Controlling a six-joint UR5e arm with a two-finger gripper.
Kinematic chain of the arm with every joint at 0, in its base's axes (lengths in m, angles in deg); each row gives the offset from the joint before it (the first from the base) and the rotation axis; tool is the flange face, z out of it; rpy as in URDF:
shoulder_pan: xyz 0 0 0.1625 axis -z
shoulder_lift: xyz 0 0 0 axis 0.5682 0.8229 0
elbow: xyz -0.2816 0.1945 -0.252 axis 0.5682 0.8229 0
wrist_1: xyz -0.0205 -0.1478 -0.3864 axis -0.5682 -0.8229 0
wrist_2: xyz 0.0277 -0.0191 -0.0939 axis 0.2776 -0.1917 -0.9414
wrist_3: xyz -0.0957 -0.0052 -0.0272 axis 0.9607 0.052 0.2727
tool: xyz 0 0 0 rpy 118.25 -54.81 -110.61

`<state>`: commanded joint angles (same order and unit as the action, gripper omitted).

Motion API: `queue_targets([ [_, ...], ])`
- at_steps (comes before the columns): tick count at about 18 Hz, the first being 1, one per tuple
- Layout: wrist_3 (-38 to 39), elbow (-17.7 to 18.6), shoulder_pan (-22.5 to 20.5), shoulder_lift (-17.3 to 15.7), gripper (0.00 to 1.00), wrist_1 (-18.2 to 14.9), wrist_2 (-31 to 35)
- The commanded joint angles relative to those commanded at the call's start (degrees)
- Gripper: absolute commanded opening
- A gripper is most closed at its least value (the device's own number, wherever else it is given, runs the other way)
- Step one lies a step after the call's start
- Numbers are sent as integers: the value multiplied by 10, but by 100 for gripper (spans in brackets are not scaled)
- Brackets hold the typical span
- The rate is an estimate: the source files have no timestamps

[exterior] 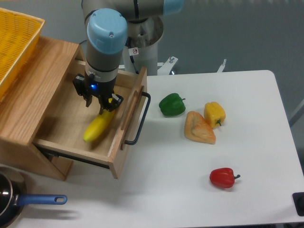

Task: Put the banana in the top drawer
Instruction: 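Lower the banana onto the drawer floor and lay it down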

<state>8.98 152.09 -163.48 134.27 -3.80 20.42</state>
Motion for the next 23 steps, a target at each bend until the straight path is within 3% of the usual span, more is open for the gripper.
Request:
queue_targets([
  [17,-18,-33,-20,-7,57,-2,1],
  [23,-46,-33,-39,-27,57,-10,0],
])
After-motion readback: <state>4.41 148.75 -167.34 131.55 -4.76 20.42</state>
